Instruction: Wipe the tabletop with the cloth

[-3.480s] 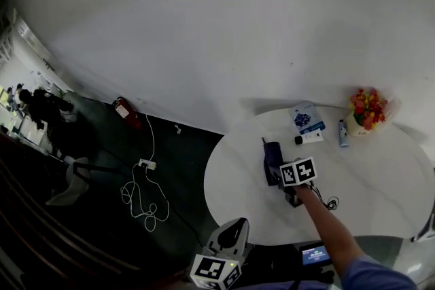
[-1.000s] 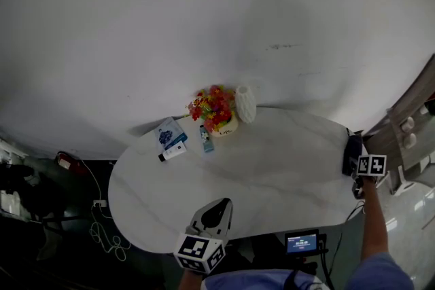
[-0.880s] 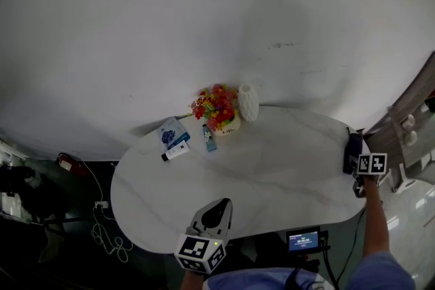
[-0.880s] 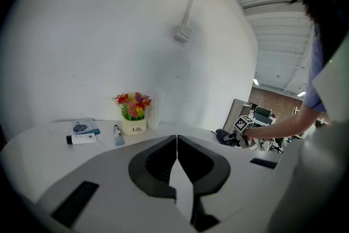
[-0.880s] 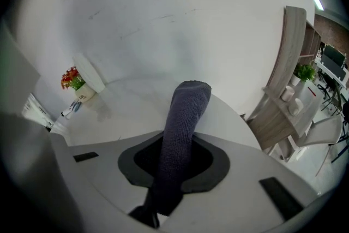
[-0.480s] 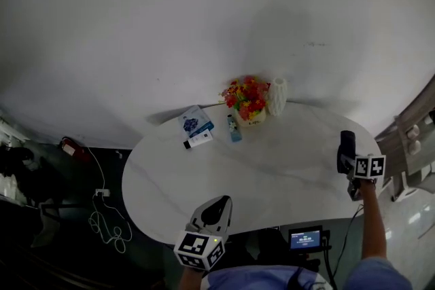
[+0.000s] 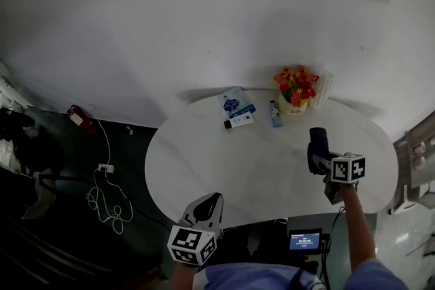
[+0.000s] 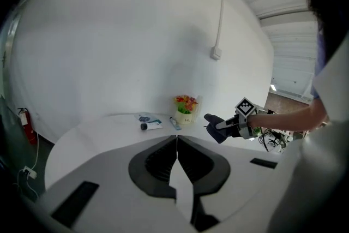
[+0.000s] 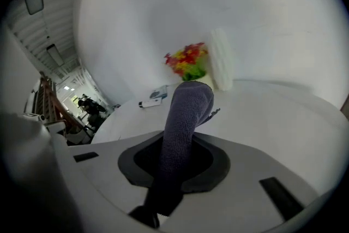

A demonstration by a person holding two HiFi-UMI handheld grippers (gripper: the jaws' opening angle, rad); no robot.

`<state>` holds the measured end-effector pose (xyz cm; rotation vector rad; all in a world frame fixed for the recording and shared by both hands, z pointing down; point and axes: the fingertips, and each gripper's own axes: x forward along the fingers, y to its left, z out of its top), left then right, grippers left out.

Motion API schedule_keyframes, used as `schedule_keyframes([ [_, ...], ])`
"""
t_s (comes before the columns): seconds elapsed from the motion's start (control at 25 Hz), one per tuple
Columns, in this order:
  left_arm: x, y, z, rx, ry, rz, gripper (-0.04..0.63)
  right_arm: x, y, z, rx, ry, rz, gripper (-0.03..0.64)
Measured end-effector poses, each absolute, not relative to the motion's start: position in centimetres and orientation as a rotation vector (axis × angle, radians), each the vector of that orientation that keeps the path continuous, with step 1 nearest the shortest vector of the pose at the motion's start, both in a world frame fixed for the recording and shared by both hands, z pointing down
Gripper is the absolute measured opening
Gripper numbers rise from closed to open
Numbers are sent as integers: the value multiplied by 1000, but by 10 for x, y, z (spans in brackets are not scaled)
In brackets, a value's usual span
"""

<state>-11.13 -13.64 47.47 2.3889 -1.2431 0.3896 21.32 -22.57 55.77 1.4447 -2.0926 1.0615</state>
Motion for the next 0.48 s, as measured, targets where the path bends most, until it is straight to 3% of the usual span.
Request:
schedule_keyframes([
  [0.48,-242,-111,494,2254,-1390,331,17,-86,-243,575,924,-2283,1025,71],
])
